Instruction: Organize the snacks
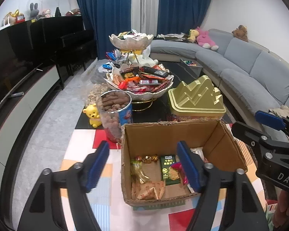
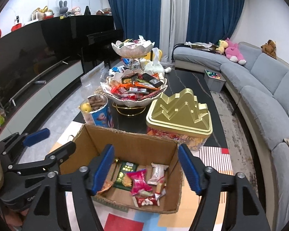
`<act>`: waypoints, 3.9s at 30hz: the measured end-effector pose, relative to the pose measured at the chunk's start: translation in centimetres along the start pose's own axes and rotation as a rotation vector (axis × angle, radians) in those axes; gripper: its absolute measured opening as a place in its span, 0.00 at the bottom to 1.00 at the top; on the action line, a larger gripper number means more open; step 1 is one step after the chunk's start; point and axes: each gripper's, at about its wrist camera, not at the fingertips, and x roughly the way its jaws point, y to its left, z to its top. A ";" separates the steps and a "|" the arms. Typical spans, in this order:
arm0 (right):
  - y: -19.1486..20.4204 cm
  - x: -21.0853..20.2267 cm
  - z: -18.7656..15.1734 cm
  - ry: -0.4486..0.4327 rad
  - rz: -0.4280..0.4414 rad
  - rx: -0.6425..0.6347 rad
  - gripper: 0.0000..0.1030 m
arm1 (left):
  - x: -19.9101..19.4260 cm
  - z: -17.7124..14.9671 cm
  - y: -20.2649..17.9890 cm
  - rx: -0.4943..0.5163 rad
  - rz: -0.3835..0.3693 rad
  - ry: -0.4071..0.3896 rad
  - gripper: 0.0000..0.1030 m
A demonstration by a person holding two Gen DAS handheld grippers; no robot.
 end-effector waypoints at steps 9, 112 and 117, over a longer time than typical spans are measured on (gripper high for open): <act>-0.8 -1.7 -0.7 -0.004 -0.008 0.021 0.69 | -1.8 -0.4 -0.4 0.008 0.014 -0.013 0.82; 1.6 -26.5 -22.5 -0.144 -0.093 0.116 0.79 | -27.1 -22.8 -3.9 -0.050 0.058 -0.148 0.99; 1.6 -26.9 -22.6 -0.155 -0.093 0.110 0.79 | -27.4 -22.8 -3.9 -0.054 0.060 -0.157 0.99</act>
